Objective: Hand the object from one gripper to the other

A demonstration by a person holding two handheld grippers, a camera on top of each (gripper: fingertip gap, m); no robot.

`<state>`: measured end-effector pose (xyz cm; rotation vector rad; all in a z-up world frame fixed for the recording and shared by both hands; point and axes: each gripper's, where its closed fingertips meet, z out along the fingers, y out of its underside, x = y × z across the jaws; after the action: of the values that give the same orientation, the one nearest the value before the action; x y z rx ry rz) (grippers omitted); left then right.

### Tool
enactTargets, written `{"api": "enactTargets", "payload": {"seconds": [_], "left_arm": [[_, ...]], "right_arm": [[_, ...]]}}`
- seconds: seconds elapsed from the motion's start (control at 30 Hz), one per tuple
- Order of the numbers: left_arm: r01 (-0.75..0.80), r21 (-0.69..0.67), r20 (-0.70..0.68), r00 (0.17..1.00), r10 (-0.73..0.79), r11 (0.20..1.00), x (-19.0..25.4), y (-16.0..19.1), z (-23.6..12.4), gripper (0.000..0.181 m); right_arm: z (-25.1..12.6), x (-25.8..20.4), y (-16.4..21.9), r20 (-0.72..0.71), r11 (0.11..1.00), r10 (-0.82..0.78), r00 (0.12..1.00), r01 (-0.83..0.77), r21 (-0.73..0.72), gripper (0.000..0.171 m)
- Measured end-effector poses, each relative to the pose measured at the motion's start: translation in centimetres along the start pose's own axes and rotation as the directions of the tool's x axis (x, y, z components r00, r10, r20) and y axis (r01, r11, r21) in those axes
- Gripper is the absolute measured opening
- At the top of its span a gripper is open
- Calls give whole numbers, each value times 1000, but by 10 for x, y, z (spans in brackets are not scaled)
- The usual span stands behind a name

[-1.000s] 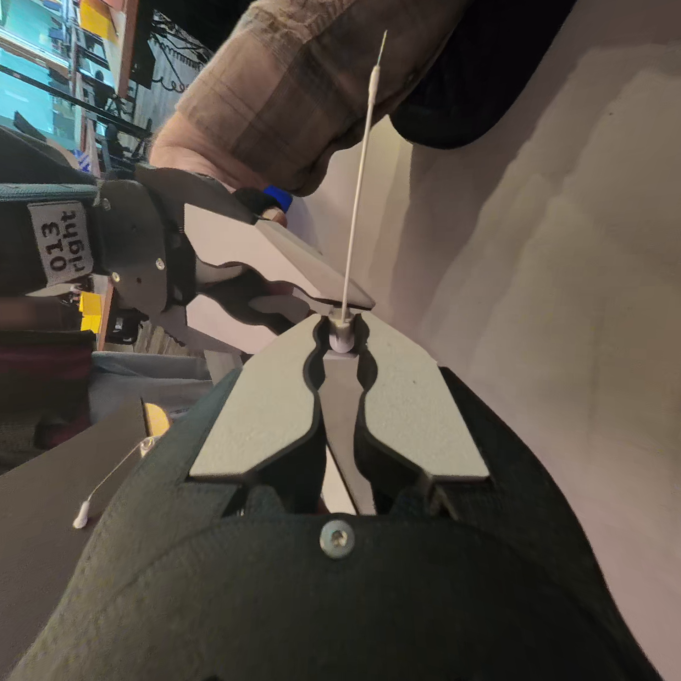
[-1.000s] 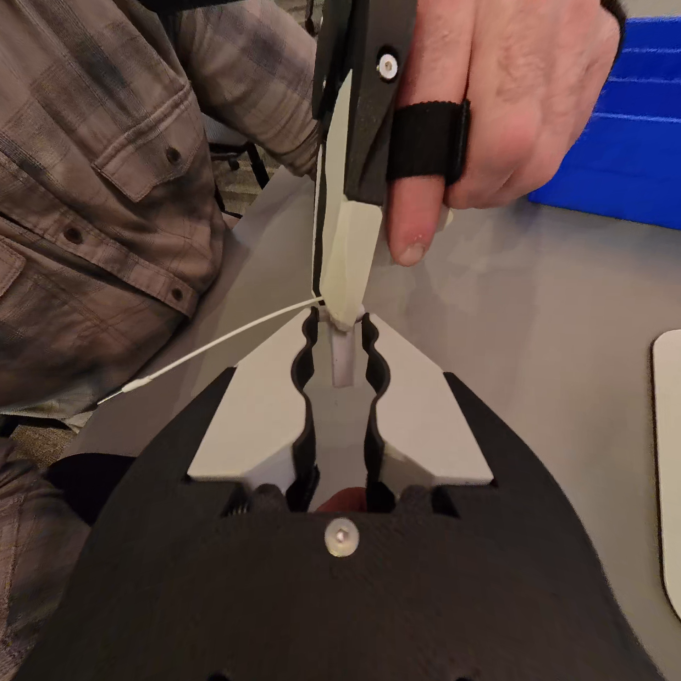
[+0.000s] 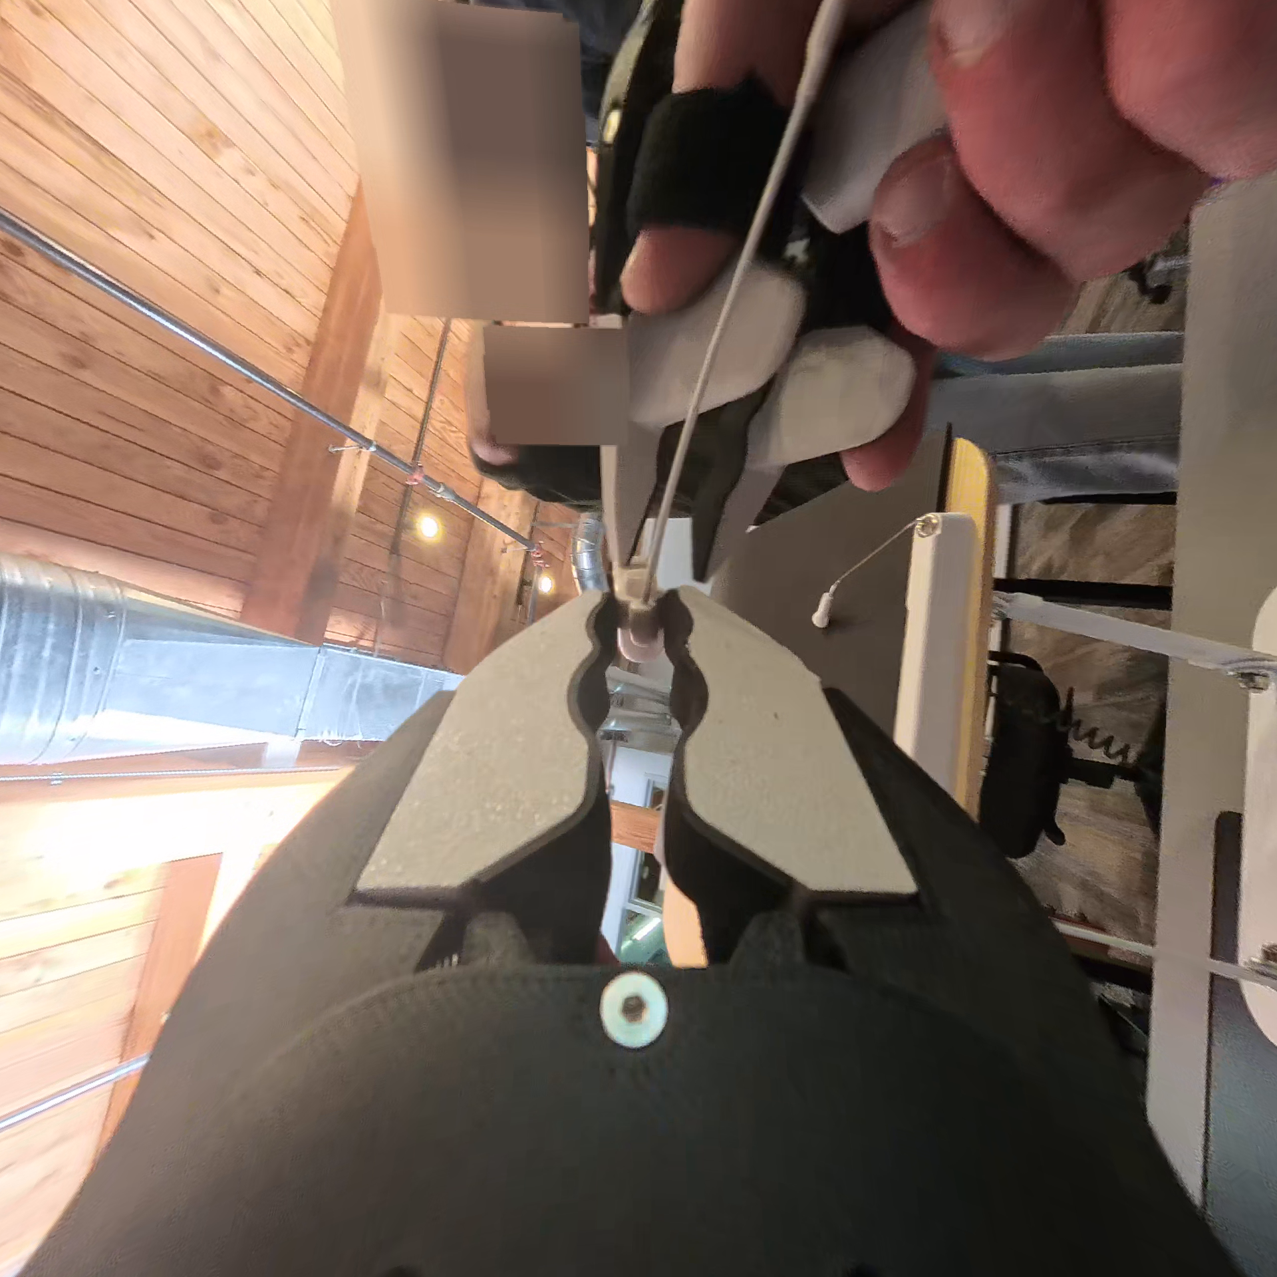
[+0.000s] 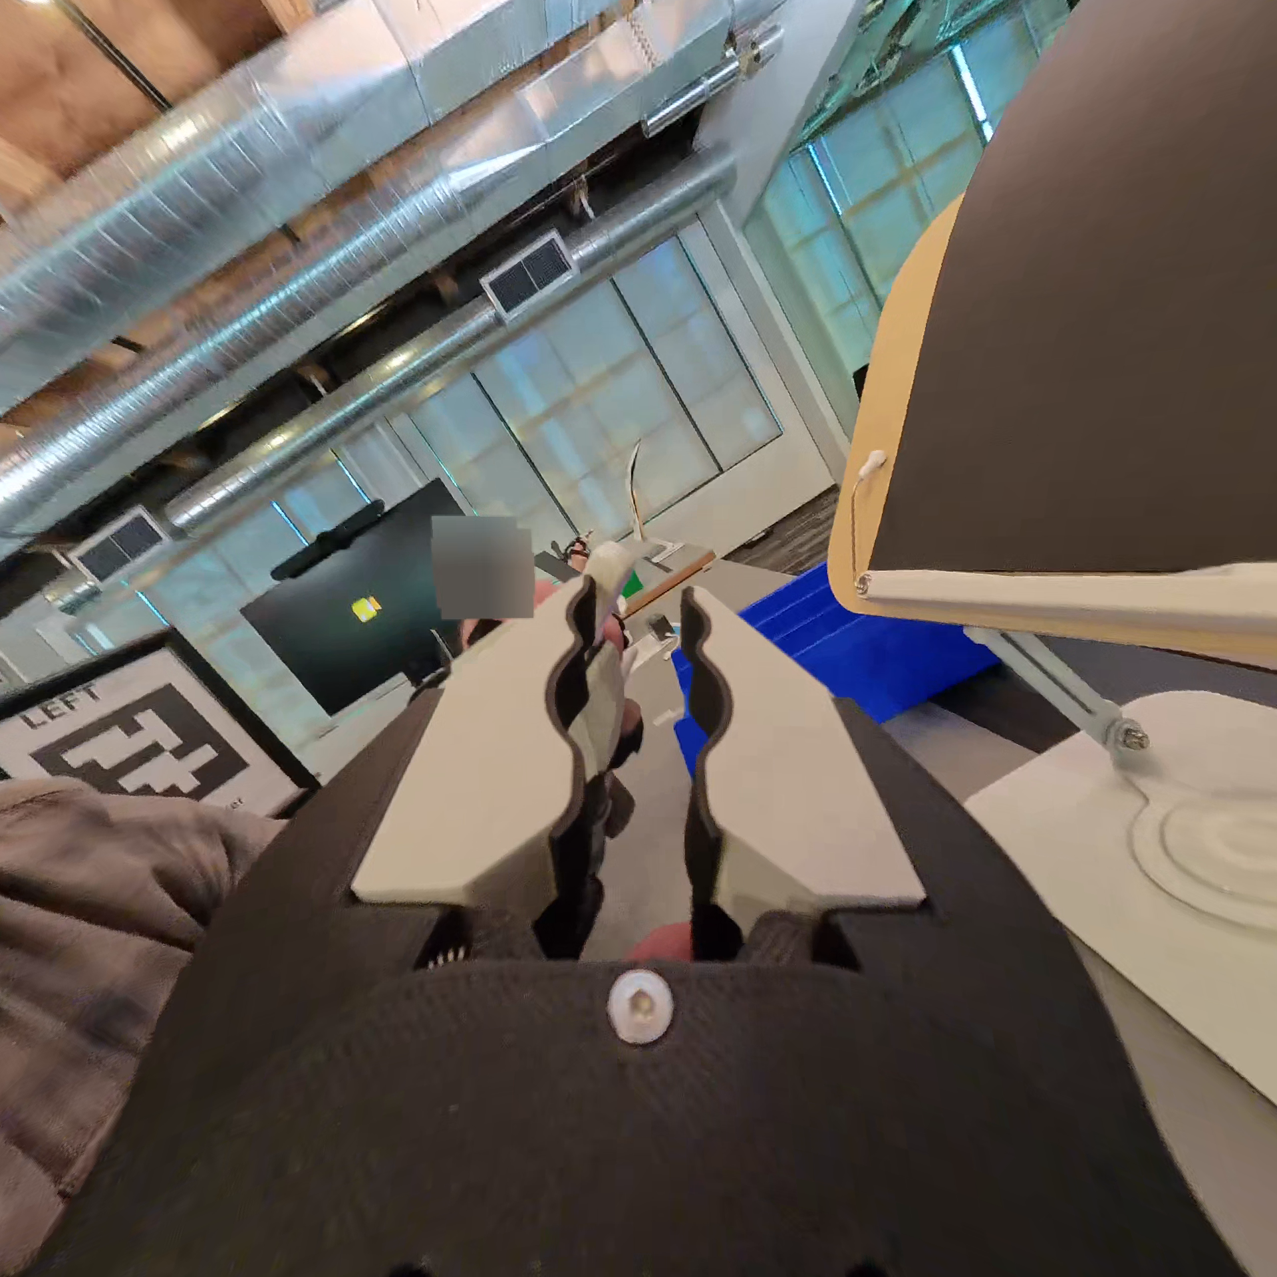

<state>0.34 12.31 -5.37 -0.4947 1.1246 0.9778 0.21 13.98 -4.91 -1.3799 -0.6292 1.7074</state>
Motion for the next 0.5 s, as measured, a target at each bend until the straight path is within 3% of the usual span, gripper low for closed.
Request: {"api": "enactTargets", "payload": {"seconds": [0.1, 0.2, 0.3, 0.5], "left_arm": [[-12, -5, -13, 1000, 12, 1000, 6, 2, 1, 13], [-17, 23, -37, 999, 18, 1000, 14, -4, 0, 13], [-17, 19, -41, 999, 18, 1000, 17, -6, 0, 13], [26, 7, -96, 995, -26, 1000, 27, -3, 2, 15]], "right_arm": [[1, 1, 6, -3, 999, 10, 1000, -10, -34, 18], [5, 2, 13, -14, 998, 24, 1000, -25, -64, 29], [8, 3, 15, -20, 998, 35, 999, -36, -50, 15], [5, 7, 11, -74, 998, -45, 996, 43, -38, 10]]}}
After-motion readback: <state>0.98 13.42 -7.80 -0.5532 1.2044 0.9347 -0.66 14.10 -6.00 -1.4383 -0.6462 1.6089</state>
